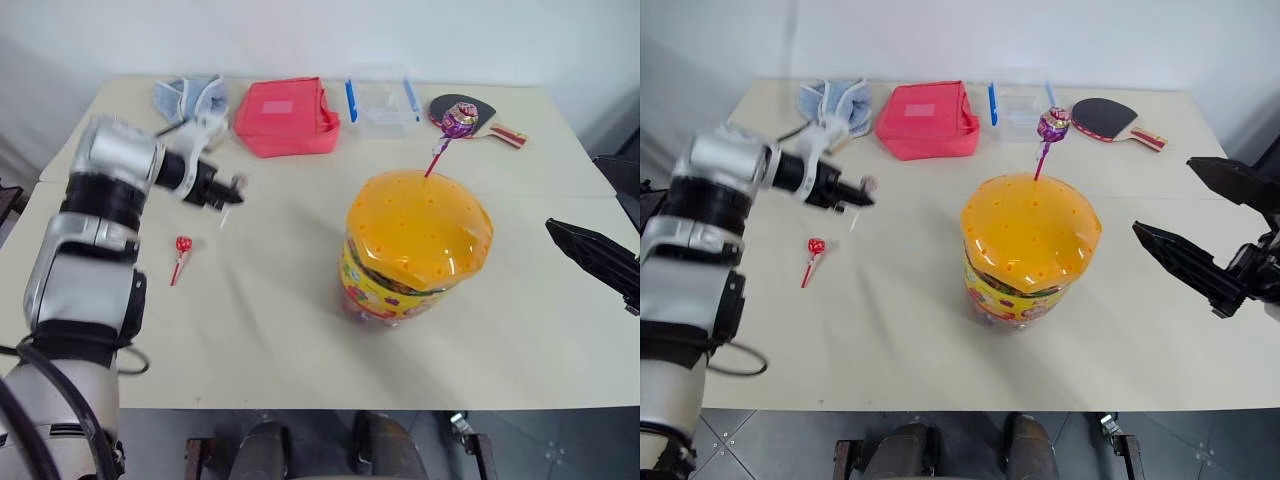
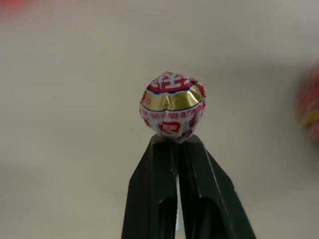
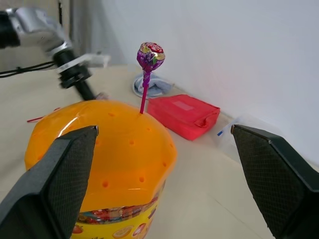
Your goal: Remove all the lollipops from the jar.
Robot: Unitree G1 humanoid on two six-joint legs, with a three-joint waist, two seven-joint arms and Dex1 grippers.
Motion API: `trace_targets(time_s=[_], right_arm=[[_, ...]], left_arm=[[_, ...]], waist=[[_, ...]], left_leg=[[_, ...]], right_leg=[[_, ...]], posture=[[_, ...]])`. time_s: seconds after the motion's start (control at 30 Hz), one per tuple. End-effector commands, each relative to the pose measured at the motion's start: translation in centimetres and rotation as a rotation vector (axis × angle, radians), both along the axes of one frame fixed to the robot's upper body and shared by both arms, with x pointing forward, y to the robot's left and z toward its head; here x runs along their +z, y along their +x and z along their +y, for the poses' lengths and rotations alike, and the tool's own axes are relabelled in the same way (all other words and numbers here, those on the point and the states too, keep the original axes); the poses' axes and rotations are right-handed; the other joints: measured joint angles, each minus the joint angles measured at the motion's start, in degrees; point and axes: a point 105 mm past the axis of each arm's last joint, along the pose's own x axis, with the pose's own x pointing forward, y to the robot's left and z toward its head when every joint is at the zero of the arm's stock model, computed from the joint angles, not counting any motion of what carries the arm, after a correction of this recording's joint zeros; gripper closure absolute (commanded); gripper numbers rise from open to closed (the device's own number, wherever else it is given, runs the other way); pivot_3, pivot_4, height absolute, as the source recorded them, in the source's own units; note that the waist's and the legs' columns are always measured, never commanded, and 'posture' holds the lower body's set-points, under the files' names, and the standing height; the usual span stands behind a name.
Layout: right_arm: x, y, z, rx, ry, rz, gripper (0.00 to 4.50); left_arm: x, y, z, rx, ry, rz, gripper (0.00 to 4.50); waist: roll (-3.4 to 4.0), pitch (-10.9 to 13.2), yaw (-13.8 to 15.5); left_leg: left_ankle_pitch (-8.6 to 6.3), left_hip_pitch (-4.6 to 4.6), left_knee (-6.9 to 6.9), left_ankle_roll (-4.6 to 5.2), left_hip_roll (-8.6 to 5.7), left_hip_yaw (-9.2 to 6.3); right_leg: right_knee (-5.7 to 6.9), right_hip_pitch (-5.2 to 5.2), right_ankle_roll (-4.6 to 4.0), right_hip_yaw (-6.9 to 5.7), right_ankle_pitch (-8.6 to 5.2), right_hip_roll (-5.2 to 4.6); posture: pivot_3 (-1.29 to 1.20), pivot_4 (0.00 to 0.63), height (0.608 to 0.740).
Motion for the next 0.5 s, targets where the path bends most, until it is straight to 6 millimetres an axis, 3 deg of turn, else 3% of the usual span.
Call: trace_targets(time_s=[0.03,0.2,0.5], right_arm=[[0.4,0.2,0.3,0.019,-0.020,-0.013,0.00],[0.3,0.6,0.5,0.039,-0.025,-0.002,0.00],[0.5,0.8,0.4,0.053,-0.031,0.001,0.00]], left_arm=[[-0.8,-1.8,0.7,0.040,0.072,0.047,4.47],[-2.3,-4.0,1.0,0.054,0.101,0.121,4.47],[-0.8,-4.6,0.8,0.043,0.111,0.083,1.93]], waist=[[0.00,0.00,0.22],[-0.02,0.01,0.57],[-0.02,0.01,0.18]], left_leg=[[0.00,-0.01,0.02,0.00,0.00,-0.01],[-0.01,-0.04,0.09,-0.01,0.00,-0.05],[-0.01,0.00,0.10,-0.01,0.00,-0.03]], right_leg=[[0.00,0.00,0.00,0.00,0.00,0.00],[0.02,0.02,0.00,0.00,0.00,-0.02],[0.09,0.02,0.00,0.02,0.00,-0.02]], posture=[[0.00,0.150,0.740],[0.00,0.150,0.740],[0.00,0.150,0.740]])
